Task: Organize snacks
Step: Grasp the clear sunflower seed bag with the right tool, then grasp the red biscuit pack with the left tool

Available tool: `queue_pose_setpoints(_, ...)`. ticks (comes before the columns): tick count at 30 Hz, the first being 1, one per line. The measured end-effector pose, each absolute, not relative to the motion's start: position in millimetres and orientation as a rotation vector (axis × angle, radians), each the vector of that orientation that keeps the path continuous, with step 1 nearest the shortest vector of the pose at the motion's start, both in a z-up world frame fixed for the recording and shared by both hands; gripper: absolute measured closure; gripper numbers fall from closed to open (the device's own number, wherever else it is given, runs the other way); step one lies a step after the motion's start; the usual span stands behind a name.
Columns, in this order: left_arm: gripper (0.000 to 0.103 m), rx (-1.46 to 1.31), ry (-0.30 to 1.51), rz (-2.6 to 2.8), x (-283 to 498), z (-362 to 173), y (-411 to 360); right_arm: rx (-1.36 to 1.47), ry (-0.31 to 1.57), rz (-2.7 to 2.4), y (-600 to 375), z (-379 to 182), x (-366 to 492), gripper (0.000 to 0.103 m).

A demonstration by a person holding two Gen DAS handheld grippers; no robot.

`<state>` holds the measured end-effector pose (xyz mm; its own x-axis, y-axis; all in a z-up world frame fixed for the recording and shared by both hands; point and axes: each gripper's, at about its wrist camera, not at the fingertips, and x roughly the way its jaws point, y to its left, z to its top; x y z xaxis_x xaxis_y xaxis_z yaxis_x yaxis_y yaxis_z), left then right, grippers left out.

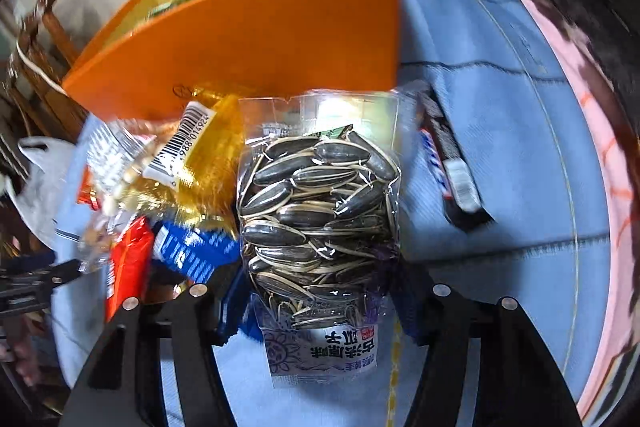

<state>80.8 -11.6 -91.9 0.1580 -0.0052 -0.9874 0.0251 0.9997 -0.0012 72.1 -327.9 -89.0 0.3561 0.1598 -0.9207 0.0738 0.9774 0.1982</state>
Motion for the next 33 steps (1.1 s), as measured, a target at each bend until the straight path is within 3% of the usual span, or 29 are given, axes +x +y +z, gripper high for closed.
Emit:
queue_pose_setpoints(12, 0.009, -0.192, 1.400, -0.006, 101.1, -75.3, -5.7, 0.329, 1.207, 0.060, -349.1, -78.3, 21.0, 0.041)
queue_pose_setpoints(23, 0.009, -0.002, 1.294, -0.064, 151.2, -61.4, -50.5, 0.349, 1.197, 0.057, -346.0, -75.8, 17.4, 0.041)
queue_pose_setpoints(33, 0.009, 0.030, 1.315, -0.108, 174.4, -76.0, -59.4, 0.350, 1.225, 0.059, -348.6, -84.8, 26.9, 0.041)
